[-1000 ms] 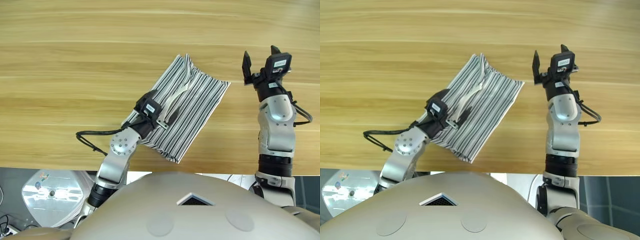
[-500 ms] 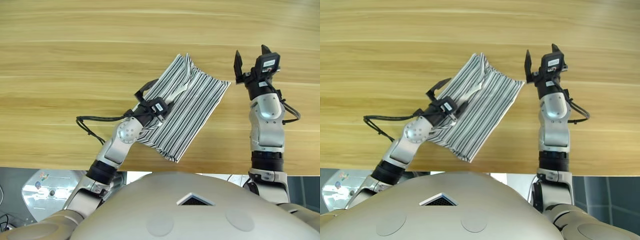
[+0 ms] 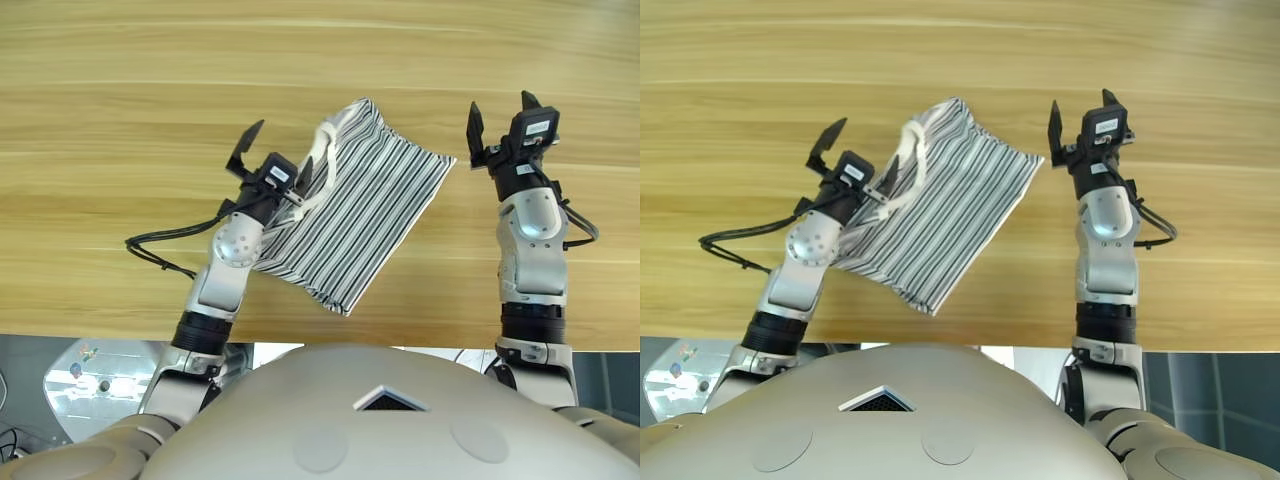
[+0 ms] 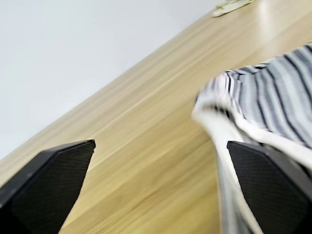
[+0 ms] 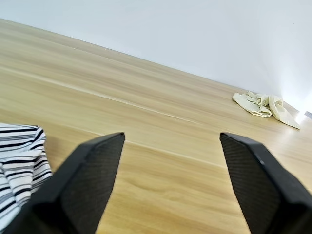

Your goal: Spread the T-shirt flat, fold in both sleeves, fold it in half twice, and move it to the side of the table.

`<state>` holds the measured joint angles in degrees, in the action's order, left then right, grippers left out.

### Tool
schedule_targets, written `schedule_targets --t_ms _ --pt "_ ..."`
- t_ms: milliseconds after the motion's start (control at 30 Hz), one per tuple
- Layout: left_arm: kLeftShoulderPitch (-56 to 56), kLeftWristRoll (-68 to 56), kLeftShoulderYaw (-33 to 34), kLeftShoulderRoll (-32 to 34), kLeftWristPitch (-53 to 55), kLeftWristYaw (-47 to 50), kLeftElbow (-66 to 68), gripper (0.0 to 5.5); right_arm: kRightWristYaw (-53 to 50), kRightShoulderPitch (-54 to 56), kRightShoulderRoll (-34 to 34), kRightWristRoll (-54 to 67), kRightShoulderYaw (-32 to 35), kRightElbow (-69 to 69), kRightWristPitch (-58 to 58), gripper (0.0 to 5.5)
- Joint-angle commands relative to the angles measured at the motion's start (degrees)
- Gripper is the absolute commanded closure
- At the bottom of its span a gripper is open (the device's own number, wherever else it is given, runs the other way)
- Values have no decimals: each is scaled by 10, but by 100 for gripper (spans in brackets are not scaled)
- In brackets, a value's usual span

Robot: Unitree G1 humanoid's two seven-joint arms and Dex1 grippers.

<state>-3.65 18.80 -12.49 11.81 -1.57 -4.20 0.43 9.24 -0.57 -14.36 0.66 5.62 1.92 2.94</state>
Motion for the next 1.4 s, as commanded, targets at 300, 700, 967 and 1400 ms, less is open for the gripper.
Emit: schedule_targets --t_ms 300,700,967,1400 --pt "32 -40 95 20 -10 31 48 50 4 -7 2 -4 -10 -2 -12 189" --pt "-40 -134 -65 197 -203 -329 -51 50 161 -101 -137 -83 -111 54 -152 189" --pt "176 -194 -66 96 -116 -403 211 50 159 -86 -124 -89 -131 50 -167 189" --pt "251 -202 -54 -27 -66 -413 379 50 155 -83 -117 -91 -134 64 -163 189"
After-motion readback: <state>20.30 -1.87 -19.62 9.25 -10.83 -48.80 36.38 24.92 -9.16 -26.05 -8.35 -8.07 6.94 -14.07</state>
